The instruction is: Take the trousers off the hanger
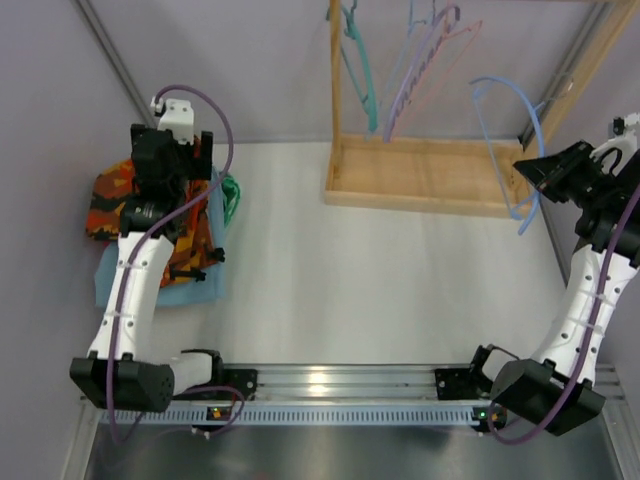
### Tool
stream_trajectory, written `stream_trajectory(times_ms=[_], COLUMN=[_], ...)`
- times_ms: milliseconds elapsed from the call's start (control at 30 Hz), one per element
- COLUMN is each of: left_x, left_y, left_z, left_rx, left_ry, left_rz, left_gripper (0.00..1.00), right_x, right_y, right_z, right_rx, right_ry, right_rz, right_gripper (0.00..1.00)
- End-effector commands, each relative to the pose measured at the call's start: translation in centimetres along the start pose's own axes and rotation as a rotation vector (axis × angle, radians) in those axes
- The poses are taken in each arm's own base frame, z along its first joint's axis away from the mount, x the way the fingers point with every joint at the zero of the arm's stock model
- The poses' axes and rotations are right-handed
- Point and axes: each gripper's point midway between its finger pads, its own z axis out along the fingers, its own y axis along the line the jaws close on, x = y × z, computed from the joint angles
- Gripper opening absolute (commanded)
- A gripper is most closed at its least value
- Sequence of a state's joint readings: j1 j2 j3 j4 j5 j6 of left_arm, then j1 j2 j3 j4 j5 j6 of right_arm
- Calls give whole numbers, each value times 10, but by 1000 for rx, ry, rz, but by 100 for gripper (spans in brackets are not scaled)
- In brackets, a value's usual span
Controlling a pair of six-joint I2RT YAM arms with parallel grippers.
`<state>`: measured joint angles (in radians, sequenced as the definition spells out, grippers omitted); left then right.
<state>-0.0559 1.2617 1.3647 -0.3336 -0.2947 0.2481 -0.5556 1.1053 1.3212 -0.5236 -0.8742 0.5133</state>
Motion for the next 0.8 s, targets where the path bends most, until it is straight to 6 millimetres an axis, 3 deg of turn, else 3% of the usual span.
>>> stream_trajectory(times_ms=[0,167,267,367,433,467,500,667,767], left_x=[-30,-52,-56,-60,-62,-61,-62,-60,-54], left_y=[-8,-29,-40,-45,-46,-49,-50,-57,-55], left_z=[-40,-73,-84,-89,-91,-92,-93,-95,-92], left_rx=[135,306,379,414,425,438,445,478,453], left_ry=[-79,-182,-208,-220,-224,-221,-219,-209,-188], left_rz=[-22,-52,-75,-96,-108,-120,-130,-167,-192], left_gripper=[98,99,99,99,99,99,99,99,99], right_x=[-26,-52,-60,-84,-89,-103,-103,-136,-140], right_y=[40,49,43,50,45,51,43,53,61], right_z=[-11,0,18,26,39,36,47,55,63], right_rx=[-5,54,100,136,155,174,197,246,234], right_ry=[-89,-160,-155,-202,-189,-226,-203,-277,-291], right_rz=[-144,-192,-202,-251,-266,-285,-290,-352,-371], right_gripper=[0,0,0,0,0,0,0,0,0])
